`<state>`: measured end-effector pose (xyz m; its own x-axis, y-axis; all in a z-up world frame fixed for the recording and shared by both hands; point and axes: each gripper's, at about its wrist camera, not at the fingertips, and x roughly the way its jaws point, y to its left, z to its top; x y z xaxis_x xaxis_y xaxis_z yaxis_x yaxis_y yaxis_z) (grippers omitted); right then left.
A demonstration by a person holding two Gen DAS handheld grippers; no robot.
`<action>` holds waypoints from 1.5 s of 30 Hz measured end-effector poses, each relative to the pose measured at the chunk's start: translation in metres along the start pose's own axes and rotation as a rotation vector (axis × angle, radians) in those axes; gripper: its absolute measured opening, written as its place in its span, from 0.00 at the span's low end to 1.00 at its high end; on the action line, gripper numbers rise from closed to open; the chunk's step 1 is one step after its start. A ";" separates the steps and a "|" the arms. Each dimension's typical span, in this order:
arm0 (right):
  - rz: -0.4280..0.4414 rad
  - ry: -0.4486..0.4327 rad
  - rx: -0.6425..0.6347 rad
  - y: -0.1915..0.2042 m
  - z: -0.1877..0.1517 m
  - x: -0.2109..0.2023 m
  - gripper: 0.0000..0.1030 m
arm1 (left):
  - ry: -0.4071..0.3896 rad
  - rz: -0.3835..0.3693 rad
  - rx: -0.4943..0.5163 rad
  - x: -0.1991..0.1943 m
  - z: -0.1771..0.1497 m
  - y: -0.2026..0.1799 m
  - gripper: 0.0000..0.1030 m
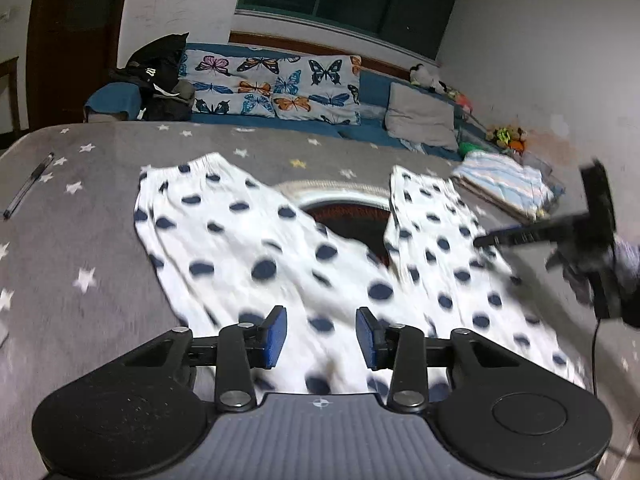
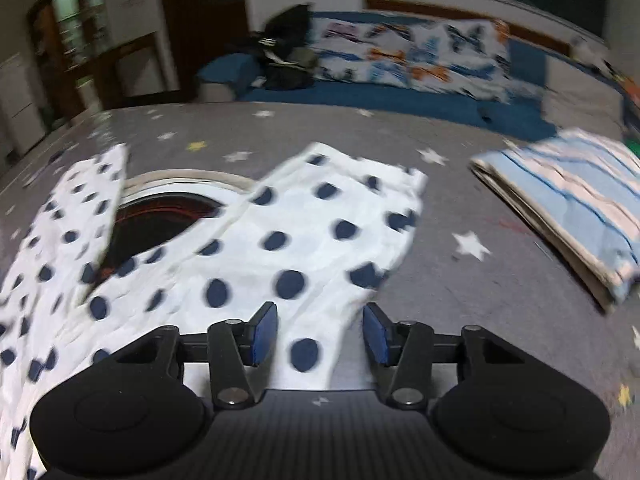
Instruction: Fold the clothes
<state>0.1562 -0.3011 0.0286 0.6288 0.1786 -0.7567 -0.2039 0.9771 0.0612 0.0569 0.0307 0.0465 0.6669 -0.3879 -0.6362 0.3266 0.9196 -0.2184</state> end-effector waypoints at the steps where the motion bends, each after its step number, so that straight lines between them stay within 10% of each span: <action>1: -0.015 0.002 0.007 -0.003 -0.002 0.002 0.37 | 0.004 0.010 0.009 -0.002 -0.005 -0.002 0.37; 12: -0.078 -0.023 0.003 -0.006 -0.020 -0.020 0.38 | 0.026 0.161 0.023 -0.017 -0.045 0.008 0.37; 25: 0.090 -0.035 -0.077 0.042 -0.072 -0.095 0.46 | 0.002 0.138 -0.090 -0.045 -0.059 0.003 0.37; 28: 0.135 -0.040 -0.095 0.055 -0.089 -0.115 0.47 | -0.001 0.119 -0.101 -0.044 -0.062 0.001 0.15; 32: 0.202 -0.031 -0.137 0.077 -0.112 -0.139 0.52 | 0.016 0.146 -0.096 -0.047 -0.068 -0.001 0.08; 40: 0.282 0.035 -0.269 0.116 -0.160 -0.171 0.52 | 0.010 0.155 -0.051 -0.084 -0.081 -0.014 0.13; 45: 0.268 0.044 -0.335 0.129 -0.178 -0.179 0.52 | 0.022 0.024 0.048 -0.110 -0.094 -0.043 0.39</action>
<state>-0.1164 -0.2276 0.0565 0.4894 0.4086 -0.7704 -0.5926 0.8039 0.0499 -0.0931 0.0395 0.0562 0.6603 -0.3637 -0.6571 0.3426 0.9245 -0.1674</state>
